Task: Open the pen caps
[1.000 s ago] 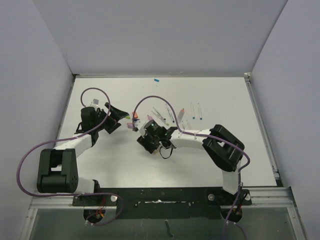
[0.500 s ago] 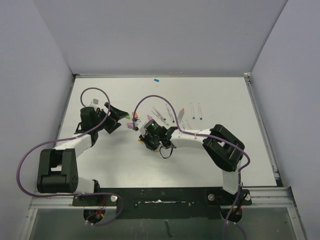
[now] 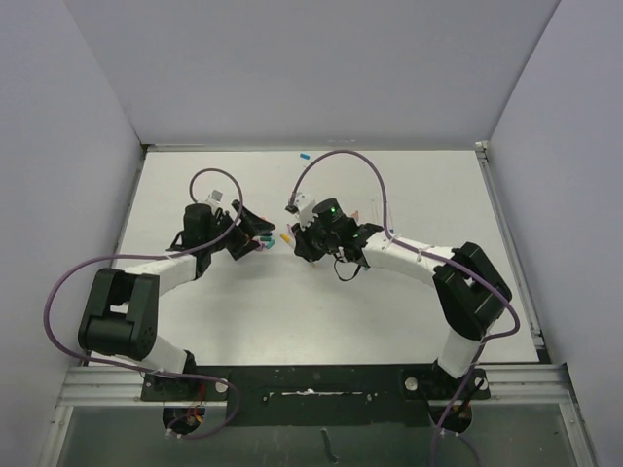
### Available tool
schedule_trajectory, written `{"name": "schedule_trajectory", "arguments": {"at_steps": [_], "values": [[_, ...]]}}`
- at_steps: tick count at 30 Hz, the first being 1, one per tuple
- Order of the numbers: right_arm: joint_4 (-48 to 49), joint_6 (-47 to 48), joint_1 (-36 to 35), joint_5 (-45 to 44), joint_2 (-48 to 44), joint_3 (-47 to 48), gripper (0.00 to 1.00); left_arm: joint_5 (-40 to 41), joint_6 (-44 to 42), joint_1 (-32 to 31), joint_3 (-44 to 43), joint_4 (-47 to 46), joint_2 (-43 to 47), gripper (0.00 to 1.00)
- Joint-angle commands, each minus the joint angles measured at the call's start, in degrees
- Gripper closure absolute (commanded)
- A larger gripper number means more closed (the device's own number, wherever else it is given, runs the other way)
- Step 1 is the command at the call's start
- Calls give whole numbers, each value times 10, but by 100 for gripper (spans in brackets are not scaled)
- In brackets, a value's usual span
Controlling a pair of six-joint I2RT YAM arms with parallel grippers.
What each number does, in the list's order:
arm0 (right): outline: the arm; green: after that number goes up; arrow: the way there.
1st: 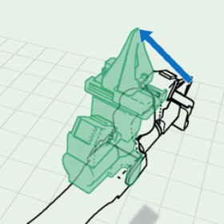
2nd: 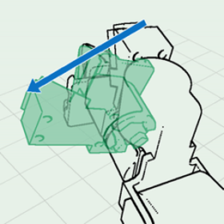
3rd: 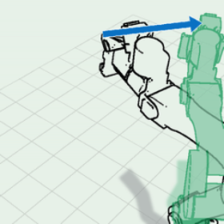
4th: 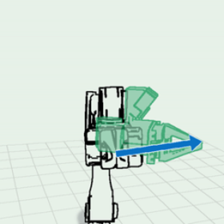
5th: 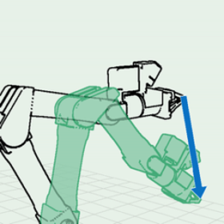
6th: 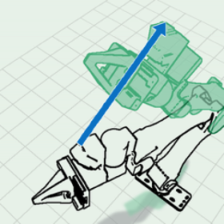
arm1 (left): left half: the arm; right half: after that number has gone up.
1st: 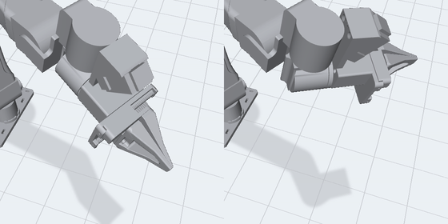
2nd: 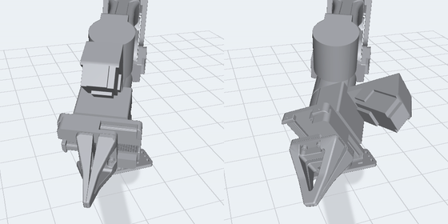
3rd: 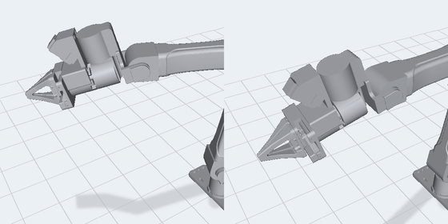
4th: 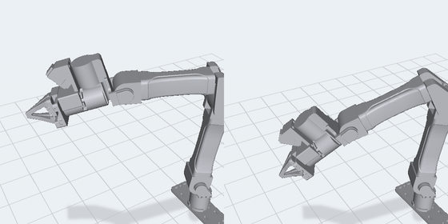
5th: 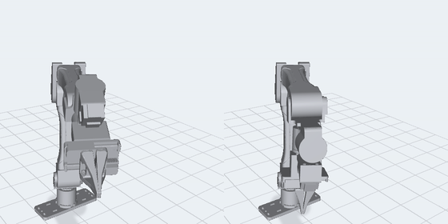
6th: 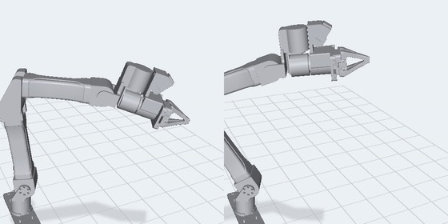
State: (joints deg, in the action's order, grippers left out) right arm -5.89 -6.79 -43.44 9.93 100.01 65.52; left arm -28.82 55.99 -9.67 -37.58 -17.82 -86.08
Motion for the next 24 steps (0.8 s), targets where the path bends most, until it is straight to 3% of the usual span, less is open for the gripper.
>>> {"name": "schedule_trajectory", "arguments": {"at_steps": [1,11,24], "values": [[33,-20,-6,22,-21,16,100,-6,17,-12,-38,-65,-32,11],[69,-44,-5,43,-28,6,100,-1,27,-35,-56,-83,-59,15],[91,-104,1,49,-12,17,100,6,52,-53,-52,-123,-64,45]]}}
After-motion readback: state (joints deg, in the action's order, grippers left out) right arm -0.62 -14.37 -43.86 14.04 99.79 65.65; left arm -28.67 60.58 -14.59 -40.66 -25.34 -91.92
